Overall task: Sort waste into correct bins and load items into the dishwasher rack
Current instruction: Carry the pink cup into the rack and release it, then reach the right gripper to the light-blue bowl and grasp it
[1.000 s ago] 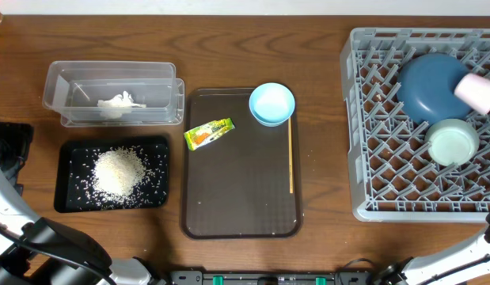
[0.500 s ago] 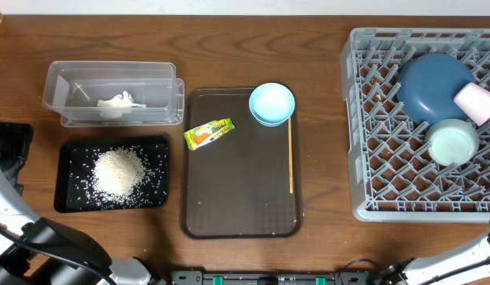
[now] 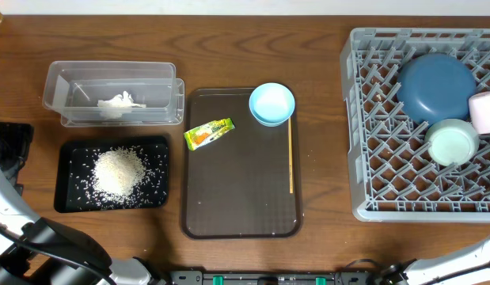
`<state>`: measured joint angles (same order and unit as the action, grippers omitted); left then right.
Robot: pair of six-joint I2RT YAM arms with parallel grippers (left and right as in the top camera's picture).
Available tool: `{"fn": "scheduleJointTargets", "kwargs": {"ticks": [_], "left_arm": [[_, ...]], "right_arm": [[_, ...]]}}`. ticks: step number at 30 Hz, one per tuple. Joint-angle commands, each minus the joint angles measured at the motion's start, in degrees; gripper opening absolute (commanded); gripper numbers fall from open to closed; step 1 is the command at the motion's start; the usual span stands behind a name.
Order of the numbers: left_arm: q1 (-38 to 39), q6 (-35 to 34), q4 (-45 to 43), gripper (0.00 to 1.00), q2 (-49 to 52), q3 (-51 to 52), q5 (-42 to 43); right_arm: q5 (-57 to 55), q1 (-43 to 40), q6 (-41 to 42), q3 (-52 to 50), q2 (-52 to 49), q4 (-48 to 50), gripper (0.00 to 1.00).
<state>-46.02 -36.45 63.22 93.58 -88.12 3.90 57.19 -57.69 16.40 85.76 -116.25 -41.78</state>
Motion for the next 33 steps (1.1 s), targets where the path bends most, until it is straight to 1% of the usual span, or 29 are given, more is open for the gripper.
{"fn": "scheduleJointTargets", "kwargs": {"ticks": [1,5,8,12,14,19,21,24,25,26,27,30,33], "left_arm": [[-0.20,-0.74,0.35,0.96,-1.01,-1.09,-0.52],[-0.20,-0.74,0.35,0.96,-1.01,-1.09,-0.52],[-0.20,-0.74,0.37,0.96,-1.01,-1.09,-0.52],[-0.20,-0.74,0.37,0.96,-1.01,-1.09,-0.52],[-0.20,-0.74,0.35,0.96,-1.01,-1.09,-0.52],[-0.20,-0.74,0.35,0.96,-1.01,-1.09,-0.52],[-0.20,-0.72,0.35,0.96,-1.01,-1.09,-0.52],[-0.20,-0.74,0.35,0.96,-1.01,-1.09,-0.52],[-0.20,-0.74,0.37,0.96,-1.01,-1.09,-0.52],[-0.20,-0.74,0.35,0.96,-1.01,-1.09,-0.52],[-0.20,-0.74,0.35,0.96,-1.01,-1.09,-0.52],[-0.20,-0.74,0.35,0.96,-1.01,-1.09,-0.52],[-0.20,-0.74,0.35,0.96,-1.01,-1.09,-0.52]], "right_arm": [[-7.10,-0.15,-1.20,6.29,3.89,-3.23,0.15],[-18.93,0.13,3.13,12.09,6.75,-10.71,0.17],[-25.64,1.01,5.11,14.38,9.97,-14.12,0.18],[-27.21,3.41,5.90,14.69,14.71,-13.97,0.22],[-27.50,5.70,5.88,14.69,16.57,-13.22,0.28],[-35.21,15.82,6.25,14.69,19.93,-12.90,0.30],[-36.30,21.11,6.05,14.69,21.05,-13.20,0.35],[-35.89,30.16,4.61,14.69,22.47,-13.05,0.64],[-35.78,34.53,3.37,14.69,22.95,-12.90,0.74],[-36.02,38.53,2.69,14.69,23.15,-12.85,0.89],[-36.15,41.97,2.34,14.69,23.17,-12.81,0.98],[-38.80,53.46,2.38,14.69,22.75,-12.68,0.99],[-45.94,65.18,2.43,14.69,21.49,-12.59,0.99]]}}
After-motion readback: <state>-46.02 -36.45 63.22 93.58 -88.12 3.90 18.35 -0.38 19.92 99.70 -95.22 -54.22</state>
